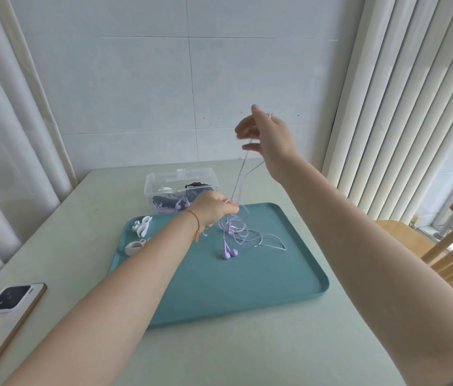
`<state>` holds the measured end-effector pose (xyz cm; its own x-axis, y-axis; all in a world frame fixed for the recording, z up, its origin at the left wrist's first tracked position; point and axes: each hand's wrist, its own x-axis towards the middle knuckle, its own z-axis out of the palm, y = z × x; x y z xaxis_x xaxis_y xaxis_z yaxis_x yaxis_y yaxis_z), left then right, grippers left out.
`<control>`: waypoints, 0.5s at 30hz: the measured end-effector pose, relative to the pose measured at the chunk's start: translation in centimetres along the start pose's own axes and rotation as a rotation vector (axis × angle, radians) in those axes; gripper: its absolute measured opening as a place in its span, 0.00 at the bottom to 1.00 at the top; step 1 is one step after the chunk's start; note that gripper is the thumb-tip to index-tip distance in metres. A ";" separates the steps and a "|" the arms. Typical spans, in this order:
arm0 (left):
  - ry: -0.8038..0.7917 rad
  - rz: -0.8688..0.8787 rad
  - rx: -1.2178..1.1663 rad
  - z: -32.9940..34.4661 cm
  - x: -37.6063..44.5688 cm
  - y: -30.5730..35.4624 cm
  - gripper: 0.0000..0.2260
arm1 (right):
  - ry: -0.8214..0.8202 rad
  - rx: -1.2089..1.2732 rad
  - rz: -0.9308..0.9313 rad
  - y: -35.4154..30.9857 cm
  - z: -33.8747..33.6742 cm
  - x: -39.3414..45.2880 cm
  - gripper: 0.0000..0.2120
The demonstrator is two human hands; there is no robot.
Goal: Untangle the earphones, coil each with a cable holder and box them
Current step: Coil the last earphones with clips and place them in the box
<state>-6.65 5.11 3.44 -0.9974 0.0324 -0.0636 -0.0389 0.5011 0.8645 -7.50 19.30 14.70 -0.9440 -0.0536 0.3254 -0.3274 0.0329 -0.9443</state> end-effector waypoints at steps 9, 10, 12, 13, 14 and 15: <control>0.195 0.087 -0.135 -0.7 0.4 -0.1 0.10 | -0.042 -0.398 -0.085 1.8 -0.2 -0.1 0.18; 0.206 0.100 -0.204 -0.9 0.5 0.5 0.08 | -0.064 -0.410 -0.041 2.2 -0.2 -0.1 0.17; 0.213 0.127 -0.307 -1.4 0.8 1.5 0.06 | -0.102 -0.464 0.035 3.0 -0.5 -0.1 0.14; 0.205 0.140 -0.340 -1.6 0.9 1.9 0.06 | -0.126 -0.490 0.063 3.3 -0.7 -0.1 0.13; 0.198 0.146 -0.371 -1.8 0.9 2.3 0.06 | -0.150 -0.500 0.092 3.6 -0.8 -0.2 0.13; 0.200 0.146 -0.404 -1.9 0.9 2.6 0.07 | -0.177 -0.495 0.119 3.8 -1.0 -0.2 0.12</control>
<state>-7.80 4.84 6.59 -0.9847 -0.1096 0.1358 0.1217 0.1262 0.9845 -8.56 20.40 11.09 -0.9687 -0.1868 0.1635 -0.2382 0.5133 -0.8245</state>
